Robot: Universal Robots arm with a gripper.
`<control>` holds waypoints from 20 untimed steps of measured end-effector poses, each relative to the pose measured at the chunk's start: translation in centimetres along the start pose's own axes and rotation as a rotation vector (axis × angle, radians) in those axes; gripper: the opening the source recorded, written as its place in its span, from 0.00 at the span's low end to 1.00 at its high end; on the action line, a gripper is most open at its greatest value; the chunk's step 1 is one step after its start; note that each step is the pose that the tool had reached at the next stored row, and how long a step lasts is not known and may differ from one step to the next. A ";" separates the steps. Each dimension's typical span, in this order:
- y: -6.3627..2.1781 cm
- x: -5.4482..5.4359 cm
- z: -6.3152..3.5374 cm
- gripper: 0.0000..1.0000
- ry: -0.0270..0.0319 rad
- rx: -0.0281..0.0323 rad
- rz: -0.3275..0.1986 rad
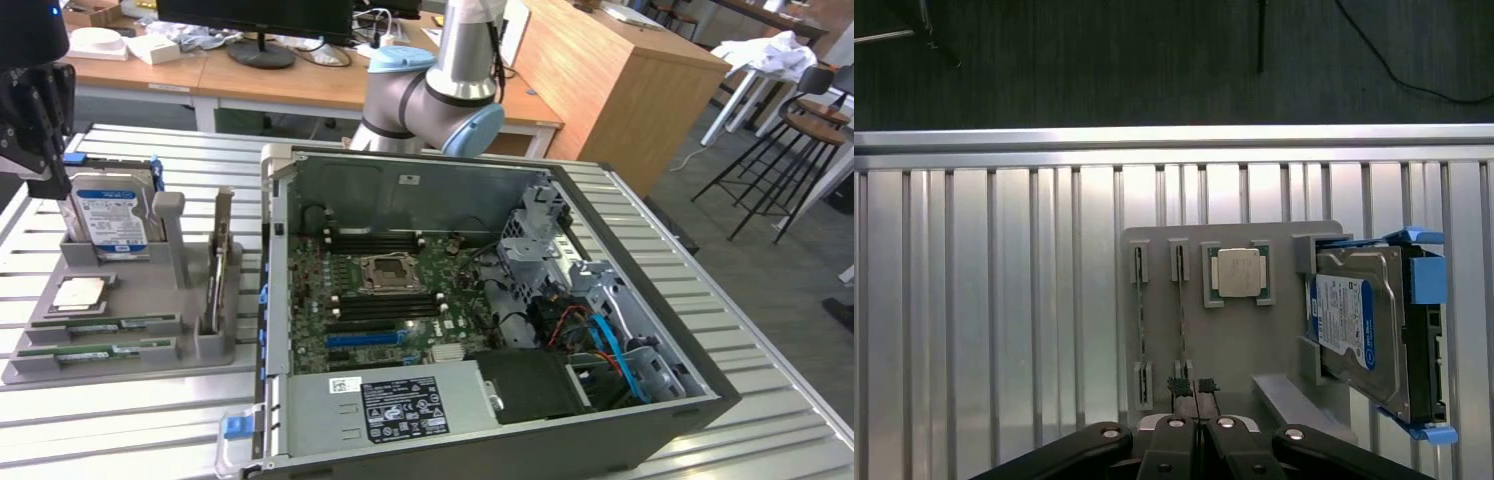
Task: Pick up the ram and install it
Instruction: 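Pick up the ram and move it above insertion slot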
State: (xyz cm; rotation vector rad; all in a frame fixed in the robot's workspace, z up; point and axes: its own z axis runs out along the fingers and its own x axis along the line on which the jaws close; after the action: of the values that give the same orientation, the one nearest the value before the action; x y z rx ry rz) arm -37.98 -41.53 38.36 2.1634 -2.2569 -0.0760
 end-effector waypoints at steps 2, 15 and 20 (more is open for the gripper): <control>0.00 0.0 0.00 0.10 0.0000 0.0000 0.000; 0.00 0.0 0.01 0.36 0.0000 -0.0001 0.000; -0.01 0.0 0.27 0.36 -0.0001 0.0001 0.000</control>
State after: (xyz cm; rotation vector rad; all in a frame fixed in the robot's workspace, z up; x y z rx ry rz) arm -37.98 -41.53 38.08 2.1635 -2.2570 -0.0759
